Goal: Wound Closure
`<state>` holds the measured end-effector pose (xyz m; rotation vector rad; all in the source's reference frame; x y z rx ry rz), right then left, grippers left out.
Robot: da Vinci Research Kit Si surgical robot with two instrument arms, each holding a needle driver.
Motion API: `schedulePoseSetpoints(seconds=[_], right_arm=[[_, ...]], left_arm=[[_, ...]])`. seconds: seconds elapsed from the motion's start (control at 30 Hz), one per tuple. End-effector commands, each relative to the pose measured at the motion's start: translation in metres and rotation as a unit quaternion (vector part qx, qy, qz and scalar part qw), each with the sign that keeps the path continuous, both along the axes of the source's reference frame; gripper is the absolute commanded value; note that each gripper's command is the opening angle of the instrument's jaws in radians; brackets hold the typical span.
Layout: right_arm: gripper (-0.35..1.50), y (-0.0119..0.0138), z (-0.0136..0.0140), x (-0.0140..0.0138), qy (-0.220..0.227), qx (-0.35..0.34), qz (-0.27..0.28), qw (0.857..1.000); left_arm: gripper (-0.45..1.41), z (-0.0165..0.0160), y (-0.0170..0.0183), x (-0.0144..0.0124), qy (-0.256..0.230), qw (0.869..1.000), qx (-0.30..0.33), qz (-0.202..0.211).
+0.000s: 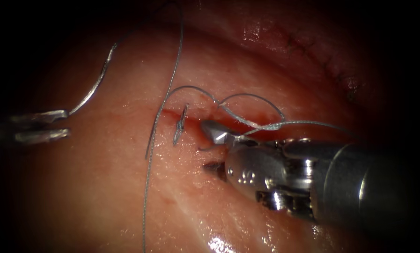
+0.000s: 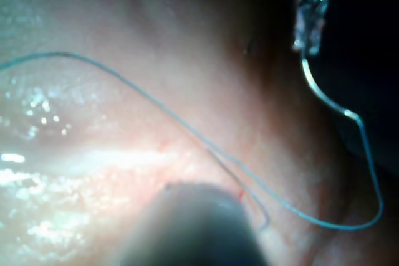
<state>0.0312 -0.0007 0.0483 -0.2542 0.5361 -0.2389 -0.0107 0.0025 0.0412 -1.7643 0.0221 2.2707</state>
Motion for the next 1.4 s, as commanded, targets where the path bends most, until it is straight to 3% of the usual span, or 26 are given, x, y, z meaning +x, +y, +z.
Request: schedulePoseSetpoints(seconds=[0.03,0.33,0.37,0.4,0.43,0.6,0.83,1.07,1.17,1.4], right_arm=[[1.08,-0.0004,0.0005,0.0011,-0.039,-0.007,-0.022,0.999],[1.04,-0.0015,0.003,0.0016,-0.064,0.007,-0.051,0.997],[0.77,-0.0014,0.0032,0.0015,-0.073,0.009,-0.049,0.996],[0.77,-0.0014,0.0032,0.0015,-0.073,0.009,-0.049,0.996],[-0.35,-0.0013,0.0032,0.0015,-0.091,0.024,-0.048,0.994],[-0.35,-0.0013,0.0026,0.0006,-0.109,0.024,-0.047,0.993],[-0.35,-0.0027,0.0012,-0.0014,-0.099,0.016,-0.047,0.994],[-0.35,-0.0051,-0.0009,-0.0045,-0.093,0.013,-0.045,0.995],[-0.35,-0.0066,-0.0026,-0.0078,-0.087,0.008,-0.051,0.995],[-0.35,-0.0071,-0.0032,-0.0097,-0.087,0.01,-0.047,0.995]], left_arm=[[-0.45,0.0007,-0.0007,-0.0005,0.0,1.0,0.002,0.001],[-0.45,0.0007,-0.0008,-0.0005,0.002,1.0,0.002,0.003],[-0.45,0.0007,-0.0008,-0.0005,0.002,1.0,0.002,0.003],[-0.45,0.0007,-0.0008,-0.0005,0.002,1.0,0.002,0.003],[-0.45,0.0007,-0.0008,-0.0006,0.002,1.0,0.005,0.003],[-0.45,0.0007,-0.0008,-0.0006,0.002,1.0,0.008,0.003],[-0.45,0.0005,-0.0009,-0.0006,0.002,1.0,0.008,0.003],[-0.45,0.0002,-0.0007,-0.0003,0.001,1.0,0.01,0.004],[-0.45,-0.0005,-0.0002,0.001,-0.002,1.0,0.014,0.009],[-0.45,-0.0008,-0.0002,0.001,0.0,1.0,0.014,0.008]])
